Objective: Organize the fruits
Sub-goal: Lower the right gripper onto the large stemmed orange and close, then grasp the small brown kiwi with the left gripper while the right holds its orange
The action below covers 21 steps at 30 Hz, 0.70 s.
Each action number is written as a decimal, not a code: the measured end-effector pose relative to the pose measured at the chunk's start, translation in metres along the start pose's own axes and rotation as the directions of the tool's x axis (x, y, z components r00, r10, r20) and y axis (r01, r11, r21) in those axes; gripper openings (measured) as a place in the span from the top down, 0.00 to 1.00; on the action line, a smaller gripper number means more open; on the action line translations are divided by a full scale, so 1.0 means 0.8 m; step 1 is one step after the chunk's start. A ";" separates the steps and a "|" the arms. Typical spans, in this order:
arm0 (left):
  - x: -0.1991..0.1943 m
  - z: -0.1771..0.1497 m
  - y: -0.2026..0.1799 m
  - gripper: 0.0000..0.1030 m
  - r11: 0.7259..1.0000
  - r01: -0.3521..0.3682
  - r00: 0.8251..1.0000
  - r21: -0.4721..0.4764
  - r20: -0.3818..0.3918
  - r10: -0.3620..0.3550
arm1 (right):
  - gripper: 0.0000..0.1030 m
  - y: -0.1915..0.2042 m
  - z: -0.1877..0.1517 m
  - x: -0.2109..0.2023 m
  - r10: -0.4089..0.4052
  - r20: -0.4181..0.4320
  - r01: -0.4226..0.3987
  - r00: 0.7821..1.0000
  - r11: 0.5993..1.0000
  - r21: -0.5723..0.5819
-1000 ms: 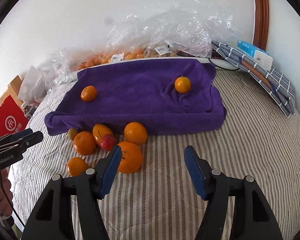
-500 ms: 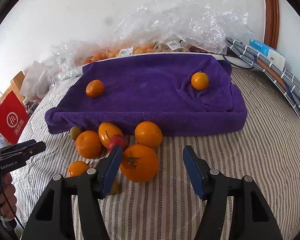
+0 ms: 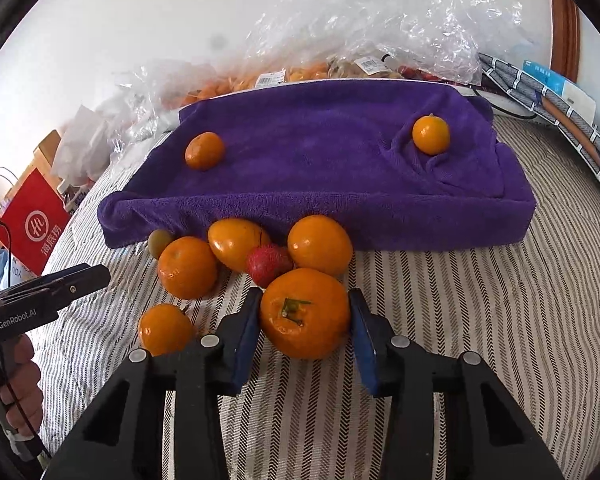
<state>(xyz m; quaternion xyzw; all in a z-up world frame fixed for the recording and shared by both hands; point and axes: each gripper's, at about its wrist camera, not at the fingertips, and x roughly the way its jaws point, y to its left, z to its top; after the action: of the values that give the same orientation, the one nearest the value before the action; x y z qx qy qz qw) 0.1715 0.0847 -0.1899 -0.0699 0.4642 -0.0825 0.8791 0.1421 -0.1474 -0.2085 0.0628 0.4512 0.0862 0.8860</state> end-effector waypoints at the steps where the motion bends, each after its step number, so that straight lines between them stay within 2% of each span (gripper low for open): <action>1: 0.002 0.001 -0.004 0.46 1.000 -0.002 1.000 0.006 0.010 0.002 | 0.59 -0.003 -0.002 -0.004 -0.011 0.009 0.011 1.000 1.000 0.000; 4: 0.009 0.006 -0.014 0.46 0.999 0.034 0.999 0.016 0.022 -0.034 | 0.59 -0.016 -0.012 -0.012 -0.036 0.017 0.036 0.999 0.999 -0.003; 7: 0.015 0.009 -0.024 0.47 0.994 0.102 0.995 0.027 0.015 -0.102 | 0.59 -0.030 -0.019 -0.018 -0.078 0.020 0.078 0.997 0.997 -0.017; 10: 0.021 0.012 -0.033 0.47 0.995 0.090 0.995 0.043 0.032 -0.091 | 0.59 -0.050 -0.022 -0.027 -0.114 0.034 0.115 0.993 0.993 -0.018; 13: 0.025 0.013 -0.046 0.47 0.996 0.046 0.997 0.071 0.059 -0.050 | 0.59 -0.071 -0.023 -0.028 -0.145 0.036 0.145 0.989 0.989 0.017; 16: 0.028 0.010 -0.065 0.47 0.990 -0.030 0.997 0.139 0.071 0.020 | 0.59 -0.082 -0.021 -0.028 -0.115 0.035 0.114 0.993 0.993 0.036; 19: 0.033 0.012 -0.078 0.48 0.981 -0.064 0.996 0.183 0.066 0.053 | 0.59 -0.082 -0.021 -0.029 -0.104 0.044 0.102 0.994 0.994 0.035; 21: 0.034 0.014 -0.081 0.58 0.977 -0.090 0.995 0.193 0.070 0.078 | 0.59 -0.080 -0.021 -0.029 -0.101 0.044 0.100 0.994 0.995 0.018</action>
<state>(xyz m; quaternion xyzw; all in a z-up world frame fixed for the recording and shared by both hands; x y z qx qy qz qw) 0.1904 0.0164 -0.1928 0.0341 0.4286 -0.0886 0.8985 0.1213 -0.2144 -0.2124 0.0489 0.4343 0.0364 0.8987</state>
